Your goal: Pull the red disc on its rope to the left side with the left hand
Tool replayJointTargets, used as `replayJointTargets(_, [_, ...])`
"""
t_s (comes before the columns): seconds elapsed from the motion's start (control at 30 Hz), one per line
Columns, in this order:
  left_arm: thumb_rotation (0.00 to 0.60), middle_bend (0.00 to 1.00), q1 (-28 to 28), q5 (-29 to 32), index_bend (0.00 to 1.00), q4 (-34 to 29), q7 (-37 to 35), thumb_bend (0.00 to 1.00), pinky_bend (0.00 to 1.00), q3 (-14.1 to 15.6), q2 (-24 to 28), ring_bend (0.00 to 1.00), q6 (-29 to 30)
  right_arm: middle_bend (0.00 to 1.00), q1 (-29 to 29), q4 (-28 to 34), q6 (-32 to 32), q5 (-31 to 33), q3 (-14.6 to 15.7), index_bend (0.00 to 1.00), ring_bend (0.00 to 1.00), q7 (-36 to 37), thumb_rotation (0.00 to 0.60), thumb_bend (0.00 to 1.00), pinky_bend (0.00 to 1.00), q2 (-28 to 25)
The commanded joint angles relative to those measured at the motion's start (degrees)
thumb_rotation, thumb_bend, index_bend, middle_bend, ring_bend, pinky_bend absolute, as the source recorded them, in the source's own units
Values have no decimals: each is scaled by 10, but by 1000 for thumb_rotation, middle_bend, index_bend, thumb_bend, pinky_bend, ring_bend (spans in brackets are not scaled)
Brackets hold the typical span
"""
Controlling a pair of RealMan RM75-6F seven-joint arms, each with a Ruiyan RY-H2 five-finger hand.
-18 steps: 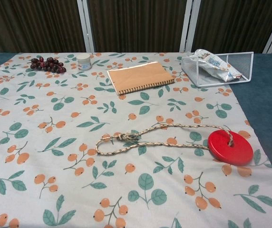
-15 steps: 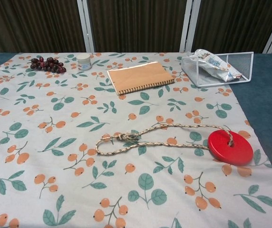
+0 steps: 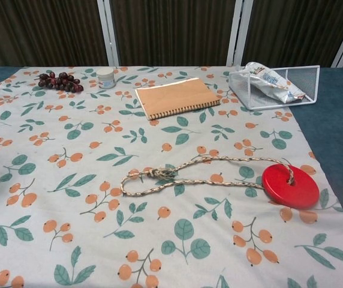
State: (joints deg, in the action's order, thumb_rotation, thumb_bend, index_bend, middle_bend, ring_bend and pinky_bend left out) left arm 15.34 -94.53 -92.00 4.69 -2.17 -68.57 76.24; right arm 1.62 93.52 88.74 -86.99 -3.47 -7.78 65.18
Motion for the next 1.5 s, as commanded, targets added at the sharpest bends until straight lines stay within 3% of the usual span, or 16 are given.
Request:
replayJointTargets(0.03, [569,166,77,-62,119,-20,14,636,188,-4,-8,92,-70,0,0,1,4,4,-5,0,0,-12,600,288,0,0])
replayJointTargets(0.27, [576,168,173,-110,122,-40,39,638,191,-16,-37,93,-155,0,-2,10,13,4,-10,0,0,-18,600,289,0,-3])
replayJointTargets(0.47, [573,168,217,-107,137,-28,29,637,201,-3,-64,92,-211,0,-6,7,18,5,-11,0,0,-7,600,289,0,-7])
replayJointTargets(0.73, [572,111,258,-61,125,-7,59,638,201,7,-102,37,-297,0,-19,-6,32,16,-13,0,0,11,600,289,0,-10])
replayJointTargets(0.93, [578,5,282,-28,6,16,92,638,150,1,-129,0,-333,0,-26,-11,43,16,-14,0,0,17,600,289,0,-6])
replayJointTargets(1.17, [578,0,302,29,0,24,135,638,129,-8,-138,0,-375,0,-31,-16,46,18,-15,0,0,19,600,289,0,-4])
replayJointTargets(1.5, [573,0,311,80,0,62,178,639,128,-4,-164,0,-380,0,-30,-25,40,24,-17,0,0,19,600,289,0,4])
